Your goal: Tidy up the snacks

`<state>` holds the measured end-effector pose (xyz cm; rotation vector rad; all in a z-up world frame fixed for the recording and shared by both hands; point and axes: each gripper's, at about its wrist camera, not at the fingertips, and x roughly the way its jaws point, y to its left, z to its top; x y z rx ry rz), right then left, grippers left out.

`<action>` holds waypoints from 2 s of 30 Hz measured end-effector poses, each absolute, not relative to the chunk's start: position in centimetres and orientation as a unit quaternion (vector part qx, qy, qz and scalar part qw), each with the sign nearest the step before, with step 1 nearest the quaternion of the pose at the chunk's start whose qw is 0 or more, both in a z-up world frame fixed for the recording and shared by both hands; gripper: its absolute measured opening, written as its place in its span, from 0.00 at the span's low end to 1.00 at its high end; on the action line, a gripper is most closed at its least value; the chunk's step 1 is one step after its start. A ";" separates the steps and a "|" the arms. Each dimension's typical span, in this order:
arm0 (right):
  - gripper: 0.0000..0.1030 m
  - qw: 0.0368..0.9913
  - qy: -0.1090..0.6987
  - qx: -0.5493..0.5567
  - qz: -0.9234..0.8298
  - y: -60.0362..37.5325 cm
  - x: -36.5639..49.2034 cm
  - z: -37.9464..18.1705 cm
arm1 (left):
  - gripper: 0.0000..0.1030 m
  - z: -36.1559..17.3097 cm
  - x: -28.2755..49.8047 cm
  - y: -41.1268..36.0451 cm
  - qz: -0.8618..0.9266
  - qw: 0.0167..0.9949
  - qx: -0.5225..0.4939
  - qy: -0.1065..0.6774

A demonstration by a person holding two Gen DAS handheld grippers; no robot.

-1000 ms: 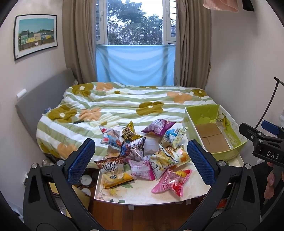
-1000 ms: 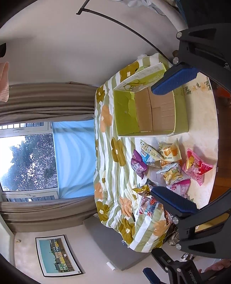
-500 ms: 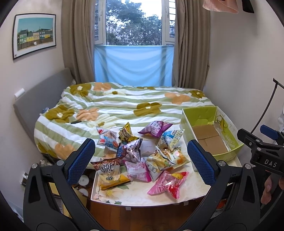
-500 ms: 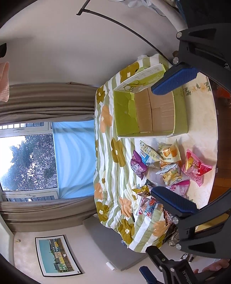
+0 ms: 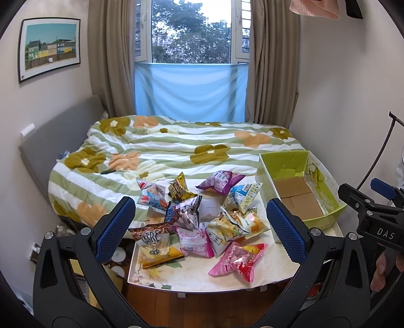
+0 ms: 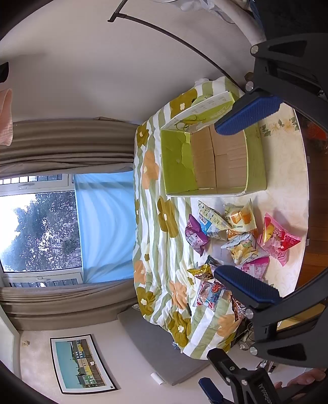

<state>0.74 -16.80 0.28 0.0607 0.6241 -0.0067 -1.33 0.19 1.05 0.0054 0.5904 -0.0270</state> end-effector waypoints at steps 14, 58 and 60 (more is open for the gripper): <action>1.00 0.951 0.306 0.032 -0.004 -16.9 0.4 0.2 | 0.99 1.1 -1.7 0.1 -0.013 0.958 0.006 0.287; 1.00 0.907 0.407 0.051 0.098 -16.3 1.3 -8.7 | 0.99 -7.1 -3.1 2.0 0.026 0.930 -0.035 0.366; 1.00 0.897 0.424 0.066 0.103 -16.0 1.8 -10.1 | 0.99 -8.7 -2.3 2.6 0.028 0.924 -0.039 0.380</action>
